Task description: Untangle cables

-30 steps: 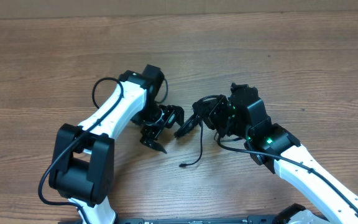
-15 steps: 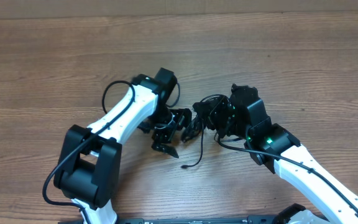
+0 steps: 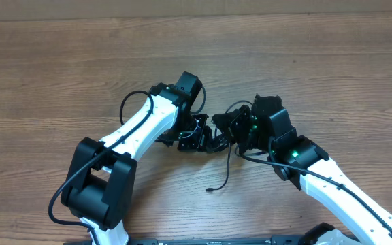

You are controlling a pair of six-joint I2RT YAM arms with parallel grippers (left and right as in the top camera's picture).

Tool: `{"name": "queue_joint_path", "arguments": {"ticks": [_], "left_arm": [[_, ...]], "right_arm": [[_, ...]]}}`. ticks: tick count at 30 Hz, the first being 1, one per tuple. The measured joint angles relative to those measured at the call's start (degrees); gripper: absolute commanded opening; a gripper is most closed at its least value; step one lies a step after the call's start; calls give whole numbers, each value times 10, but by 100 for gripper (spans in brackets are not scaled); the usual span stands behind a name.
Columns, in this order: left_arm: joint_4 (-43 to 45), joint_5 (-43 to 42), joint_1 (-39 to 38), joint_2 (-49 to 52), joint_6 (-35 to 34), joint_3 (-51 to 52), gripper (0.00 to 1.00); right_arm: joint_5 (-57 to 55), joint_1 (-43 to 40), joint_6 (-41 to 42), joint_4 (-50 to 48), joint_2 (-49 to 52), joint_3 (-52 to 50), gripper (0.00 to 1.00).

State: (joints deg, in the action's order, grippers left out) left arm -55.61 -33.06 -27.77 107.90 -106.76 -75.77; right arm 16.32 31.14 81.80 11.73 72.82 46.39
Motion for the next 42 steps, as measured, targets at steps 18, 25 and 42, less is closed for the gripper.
{"name": "queue_joint_path", "arguments": {"ticks": [18, 25, 42], "left_arm": [[-47, 46, 273, -7, 355, 0, 4], [-7, -97, 318, -19, 538, 0, 4], [27, 81, 271, -224, 810, 0, 4]], "right_arm": [[-26, 3, -281, 358, 1, -1, 4], [-43, 3, -346, 355, 1, -1, 4], [73, 3, -469, 216, -106, 16, 45]]}}
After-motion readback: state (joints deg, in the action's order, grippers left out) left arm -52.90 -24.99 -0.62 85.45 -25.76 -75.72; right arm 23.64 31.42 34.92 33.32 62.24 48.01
